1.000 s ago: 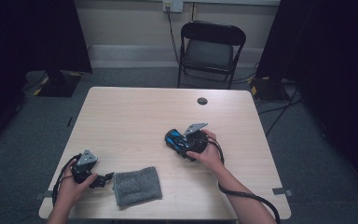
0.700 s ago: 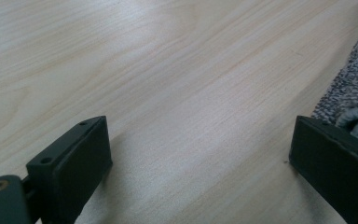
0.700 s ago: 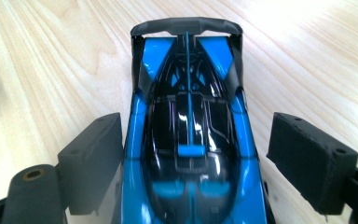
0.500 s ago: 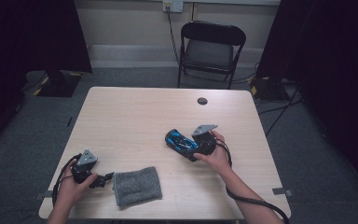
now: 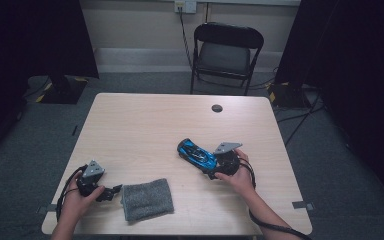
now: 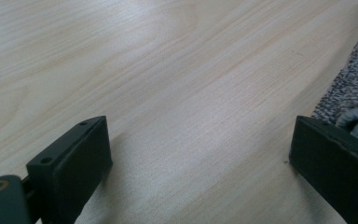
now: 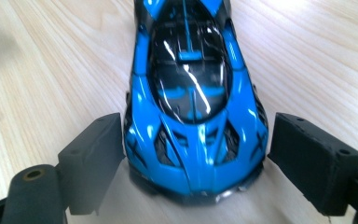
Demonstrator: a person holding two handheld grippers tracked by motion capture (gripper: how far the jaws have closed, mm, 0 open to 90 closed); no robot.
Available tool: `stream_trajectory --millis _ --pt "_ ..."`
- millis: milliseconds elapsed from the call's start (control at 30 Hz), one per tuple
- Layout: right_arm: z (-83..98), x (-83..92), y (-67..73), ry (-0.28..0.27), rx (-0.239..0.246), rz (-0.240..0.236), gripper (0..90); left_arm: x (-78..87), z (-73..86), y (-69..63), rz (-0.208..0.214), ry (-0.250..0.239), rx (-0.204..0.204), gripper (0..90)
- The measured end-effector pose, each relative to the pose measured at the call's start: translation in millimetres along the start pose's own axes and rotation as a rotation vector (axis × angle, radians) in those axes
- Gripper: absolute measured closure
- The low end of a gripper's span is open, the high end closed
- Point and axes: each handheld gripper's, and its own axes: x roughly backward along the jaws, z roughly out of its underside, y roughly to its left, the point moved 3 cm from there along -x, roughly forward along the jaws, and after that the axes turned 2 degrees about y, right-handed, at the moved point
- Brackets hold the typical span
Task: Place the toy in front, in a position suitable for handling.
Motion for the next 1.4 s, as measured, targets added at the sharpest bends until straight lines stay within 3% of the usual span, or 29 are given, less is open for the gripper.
stream_trajectory --millis 167,767,867,933,1000,1067,1167,1233,1400 --pt "7.1 0.5 0.8 0.014 0.004 0.001 21.4 0.0 0.1 -0.2 0.000 -0.001 0.003 4.9" --pt "6.6 -0.2 1.8 0.012 -0.014 0.015 22.6 1.4 0.9 0.2 0.002 -0.005 0.025 5.6" --pt "6.6 -0.3 1.7 0.012 -0.014 0.016 23.0 3.2 1.5 1.6 0.006 -0.019 0.010 10.9" --pt "6.5 -0.3 1.8 0.012 -0.014 0.016 23.0 5.7 1.8 4.7 0.013 -0.038 0.046 19.5" --pt "6.3 -0.5 1.7 0.012 -0.015 0.015 23.0 8.8 1.2 6.9 0.021 -0.051 0.090 16.8" --pt "6.1 -0.7 1.6 0.012 -0.014 0.015 23.0 14.5 -1.8 8.0 0.004 -0.059 0.075 18.5" --pt "6.1 -0.7 1.7 0.013 -0.012 0.015 22.9 25.4 -11.0 1.3 0.036 -0.078 0.079 18.6" --pt "6.1 -0.7 1.7 0.014 -0.012 0.015 22.9 30.2 -16.3 -5.5 0.040 -0.072 0.039 19.1" --pt "6.1 -0.7 1.7 0.014 -0.012 0.015 22.9 37.7 -33.1 -33.4 0.099 -0.066 -0.047 21.3"
